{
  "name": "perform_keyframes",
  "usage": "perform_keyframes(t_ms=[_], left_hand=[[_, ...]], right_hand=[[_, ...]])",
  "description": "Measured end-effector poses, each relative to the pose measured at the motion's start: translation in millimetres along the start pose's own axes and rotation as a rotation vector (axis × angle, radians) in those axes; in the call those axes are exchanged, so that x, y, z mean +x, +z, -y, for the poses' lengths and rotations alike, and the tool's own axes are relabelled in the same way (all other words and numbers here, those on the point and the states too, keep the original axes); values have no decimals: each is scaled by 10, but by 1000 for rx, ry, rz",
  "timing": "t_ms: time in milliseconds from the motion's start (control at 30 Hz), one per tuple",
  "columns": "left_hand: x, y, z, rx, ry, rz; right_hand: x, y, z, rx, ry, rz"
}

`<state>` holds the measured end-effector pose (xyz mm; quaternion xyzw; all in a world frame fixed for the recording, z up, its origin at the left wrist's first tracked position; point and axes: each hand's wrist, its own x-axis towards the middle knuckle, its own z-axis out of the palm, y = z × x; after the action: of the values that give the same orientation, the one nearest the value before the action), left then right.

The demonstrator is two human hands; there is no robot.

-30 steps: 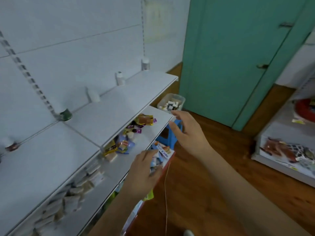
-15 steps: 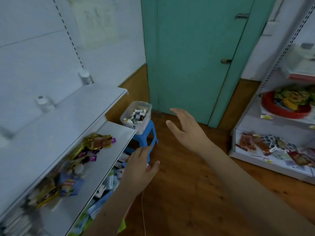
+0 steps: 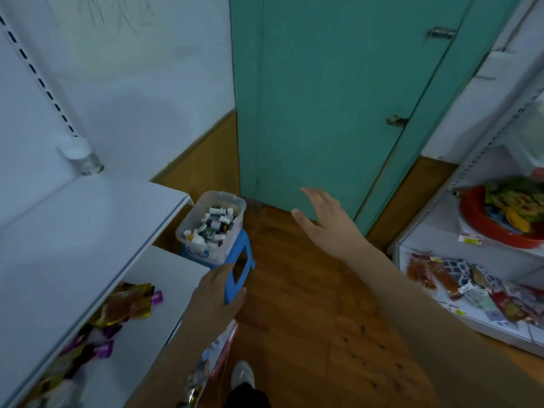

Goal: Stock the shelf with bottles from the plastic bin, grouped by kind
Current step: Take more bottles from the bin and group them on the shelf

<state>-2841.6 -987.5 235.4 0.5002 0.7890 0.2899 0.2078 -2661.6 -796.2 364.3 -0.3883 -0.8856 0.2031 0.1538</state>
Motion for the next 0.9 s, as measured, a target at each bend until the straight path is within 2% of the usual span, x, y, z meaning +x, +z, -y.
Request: perform_keyframes(t_ms=[200,367,533,733,900], left_hand=[[981,-288,319,19,-59,-1],[1559,-254,551,-133,-173,35],[1960,-151,814,-156,-274,30],[2500,-31,1189,-209,-514,-43],[2997,69,1417,-261,-695,-126]], right_hand=[[1296,170,88,-60,-2,116],[1937,507,8,-37,12,205],[2640,873,-122,-58,-30,303],[3667,1429,-239,-48,-145,445],[4567,1990,-351,-41,-279,639]])
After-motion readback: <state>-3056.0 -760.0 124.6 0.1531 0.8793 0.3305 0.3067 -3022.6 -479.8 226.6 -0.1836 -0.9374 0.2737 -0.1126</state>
